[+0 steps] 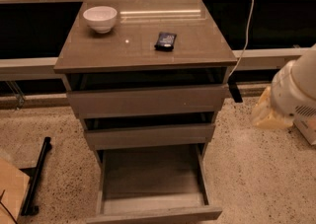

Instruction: Close bottom drawer

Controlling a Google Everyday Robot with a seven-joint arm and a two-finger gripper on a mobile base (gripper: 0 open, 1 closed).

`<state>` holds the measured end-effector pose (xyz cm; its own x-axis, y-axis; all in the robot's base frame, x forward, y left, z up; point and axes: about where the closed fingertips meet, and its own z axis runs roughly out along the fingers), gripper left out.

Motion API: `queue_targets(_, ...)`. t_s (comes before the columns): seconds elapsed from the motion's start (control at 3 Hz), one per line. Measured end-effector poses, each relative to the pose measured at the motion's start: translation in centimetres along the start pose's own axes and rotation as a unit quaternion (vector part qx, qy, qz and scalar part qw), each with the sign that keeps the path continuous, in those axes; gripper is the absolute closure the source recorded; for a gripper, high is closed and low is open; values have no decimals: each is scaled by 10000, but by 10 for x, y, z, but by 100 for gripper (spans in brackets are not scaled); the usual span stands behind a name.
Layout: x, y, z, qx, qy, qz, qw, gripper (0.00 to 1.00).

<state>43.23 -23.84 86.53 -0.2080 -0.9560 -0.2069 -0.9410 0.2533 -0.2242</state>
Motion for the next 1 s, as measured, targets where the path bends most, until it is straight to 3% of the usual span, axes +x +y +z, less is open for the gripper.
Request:
queue_targets(0.33, 12, 20, 43, -213, 7, 53, 9998, 100)
queue_targets(0.67, 38, 43, 94, -453, -308, 194, 9983, 100)
queue_targets(1.0, 40, 43, 96, -427, -336, 139, 9984, 100)
